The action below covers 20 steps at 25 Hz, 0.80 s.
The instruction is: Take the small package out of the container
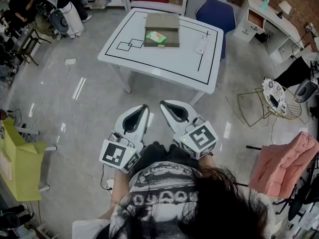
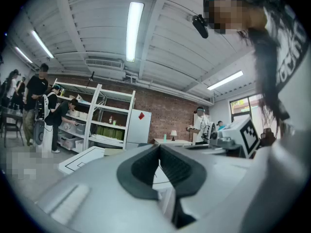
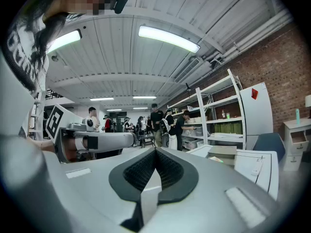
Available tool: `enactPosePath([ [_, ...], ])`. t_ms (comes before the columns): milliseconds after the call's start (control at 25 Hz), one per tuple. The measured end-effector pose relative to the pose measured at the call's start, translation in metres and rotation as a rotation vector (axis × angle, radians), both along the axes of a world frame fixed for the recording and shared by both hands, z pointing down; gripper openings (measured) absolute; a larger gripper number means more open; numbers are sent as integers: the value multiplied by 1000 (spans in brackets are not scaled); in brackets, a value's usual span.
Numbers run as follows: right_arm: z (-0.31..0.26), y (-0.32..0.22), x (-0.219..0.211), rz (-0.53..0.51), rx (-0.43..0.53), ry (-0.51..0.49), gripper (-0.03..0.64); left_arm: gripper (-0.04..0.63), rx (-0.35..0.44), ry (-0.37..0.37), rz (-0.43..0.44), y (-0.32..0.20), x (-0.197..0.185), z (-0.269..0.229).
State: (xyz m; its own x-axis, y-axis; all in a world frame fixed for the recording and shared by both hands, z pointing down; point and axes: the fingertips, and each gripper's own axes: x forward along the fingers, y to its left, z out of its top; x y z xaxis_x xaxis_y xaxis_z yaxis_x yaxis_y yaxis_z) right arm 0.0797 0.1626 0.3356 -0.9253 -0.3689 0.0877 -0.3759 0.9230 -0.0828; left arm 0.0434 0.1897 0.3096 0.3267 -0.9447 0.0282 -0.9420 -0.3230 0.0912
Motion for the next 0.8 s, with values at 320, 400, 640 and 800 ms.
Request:
enactPosePath([
  [320, 6, 4, -17, 11, -56, -13, -3, 0, -18, -7, 19, 9, -13, 3],
  [400, 6, 7, -26, 10, -56, -15, -3, 0, -16, -10, 24, 11, -20, 3],
  [640, 10, 19, -51, 17, -56, -3, -3, 0, -21, -6, 54, 19, -41, 7],
  [800, 20, 18, -55, 52, -71, 17, -3, 0, -41, 3, 79, 19, -49, 17],
])
